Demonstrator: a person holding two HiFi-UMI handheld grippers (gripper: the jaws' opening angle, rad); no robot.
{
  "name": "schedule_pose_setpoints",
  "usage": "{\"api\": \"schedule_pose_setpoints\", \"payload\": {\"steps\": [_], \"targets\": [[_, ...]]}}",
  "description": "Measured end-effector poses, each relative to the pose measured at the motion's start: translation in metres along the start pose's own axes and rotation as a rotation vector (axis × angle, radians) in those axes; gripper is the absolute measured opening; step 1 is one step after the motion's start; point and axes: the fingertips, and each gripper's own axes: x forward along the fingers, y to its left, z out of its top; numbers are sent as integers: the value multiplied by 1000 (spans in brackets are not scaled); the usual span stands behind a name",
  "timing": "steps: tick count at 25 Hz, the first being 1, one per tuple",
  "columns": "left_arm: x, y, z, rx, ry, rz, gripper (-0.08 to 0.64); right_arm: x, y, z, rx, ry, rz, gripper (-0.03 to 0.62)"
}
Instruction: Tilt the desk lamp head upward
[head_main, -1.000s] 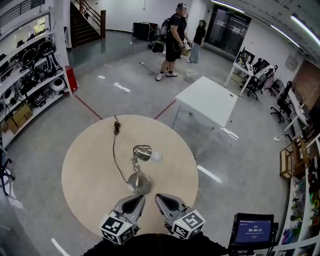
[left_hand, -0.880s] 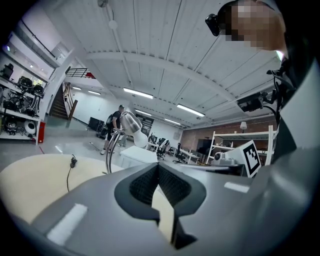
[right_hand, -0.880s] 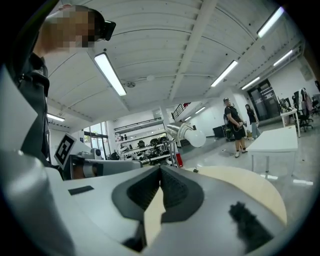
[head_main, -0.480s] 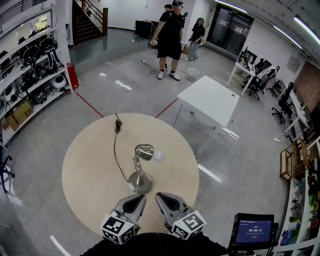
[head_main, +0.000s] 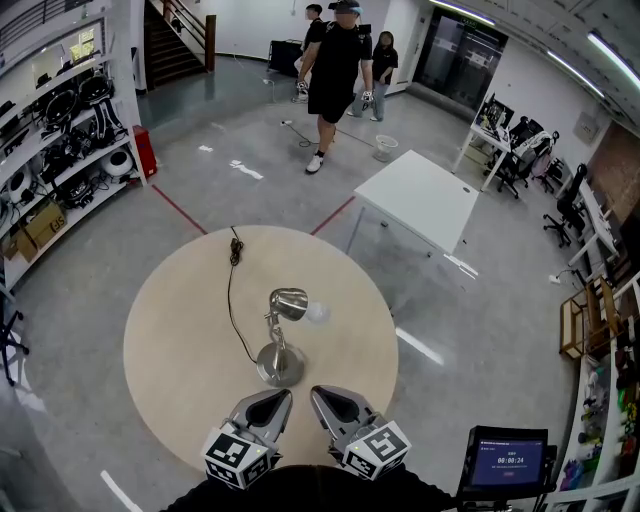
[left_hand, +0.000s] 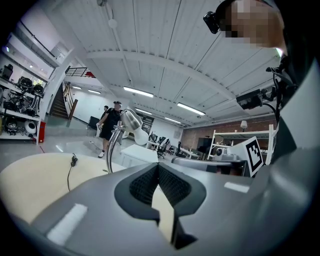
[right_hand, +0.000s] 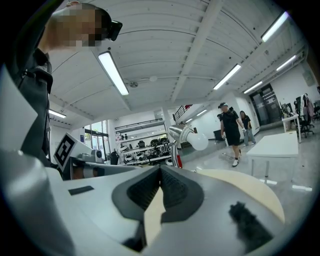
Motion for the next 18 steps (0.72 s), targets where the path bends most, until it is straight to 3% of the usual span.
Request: {"api": "schedule_pose_setpoints", "payload": {"steps": [10, 18], "targets": [[1, 5, 3, 13, -16, 16, 6, 3, -4, -4, -26, 5, 0, 5], [-3, 2, -2, -7, -10, 111, 6, 2, -7, -17, -21, 38, 48, 5]]}}
